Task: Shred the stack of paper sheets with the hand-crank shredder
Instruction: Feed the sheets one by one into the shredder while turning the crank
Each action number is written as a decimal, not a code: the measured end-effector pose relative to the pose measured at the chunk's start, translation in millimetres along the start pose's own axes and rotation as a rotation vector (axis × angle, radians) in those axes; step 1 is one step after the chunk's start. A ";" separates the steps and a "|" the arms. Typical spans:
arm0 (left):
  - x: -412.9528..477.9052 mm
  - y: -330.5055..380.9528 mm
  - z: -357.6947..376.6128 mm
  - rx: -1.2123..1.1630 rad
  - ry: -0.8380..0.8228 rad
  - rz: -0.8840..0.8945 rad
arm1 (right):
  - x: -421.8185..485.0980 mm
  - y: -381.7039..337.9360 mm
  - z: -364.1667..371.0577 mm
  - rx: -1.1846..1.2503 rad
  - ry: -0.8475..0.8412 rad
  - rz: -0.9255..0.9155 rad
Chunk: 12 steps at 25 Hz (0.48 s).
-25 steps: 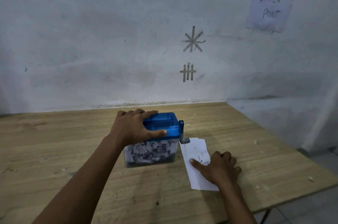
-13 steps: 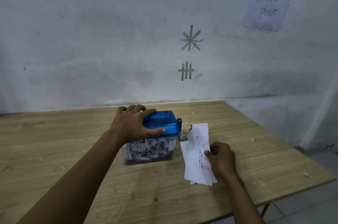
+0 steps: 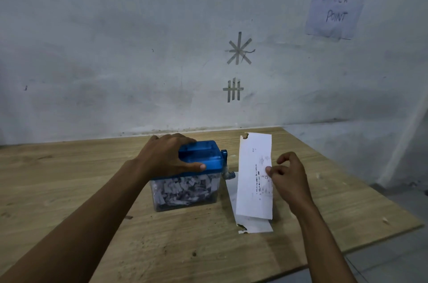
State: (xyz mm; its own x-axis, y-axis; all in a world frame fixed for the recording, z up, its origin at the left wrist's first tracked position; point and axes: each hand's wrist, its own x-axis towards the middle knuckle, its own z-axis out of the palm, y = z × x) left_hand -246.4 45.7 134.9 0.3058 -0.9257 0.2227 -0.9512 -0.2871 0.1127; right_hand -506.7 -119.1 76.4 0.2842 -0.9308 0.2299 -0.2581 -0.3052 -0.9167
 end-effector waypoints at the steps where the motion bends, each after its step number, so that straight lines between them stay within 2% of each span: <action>1: 0.5 1.9 -2.0 -0.027 -0.018 -0.006 | 0.4 -6.0 -1.6 0.044 0.002 -0.014; 4: -1.5 12.2 -3.1 -0.162 0.031 -0.001 | -0.5 -27.8 -4.0 0.181 -0.012 -0.035; 7: -4.1 41.0 -7.6 -0.514 0.142 0.023 | -2.9 -53.0 -1.6 0.287 -0.040 -0.072; 12: 0.1 80.2 -14.4 -0.942 0.030 0.048 | -3.6 -82.5 7.4 0.421 -0.054 -0.147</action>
State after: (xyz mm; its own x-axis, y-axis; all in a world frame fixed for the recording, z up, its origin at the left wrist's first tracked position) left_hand -322.1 26.1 157.9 0.2803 -0.9210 0.2705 -0.5424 0.0805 0.8362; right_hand -479.7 -89.1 148.8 0.3406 -0.8683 0.3607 0.1837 -0.3147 -0.9312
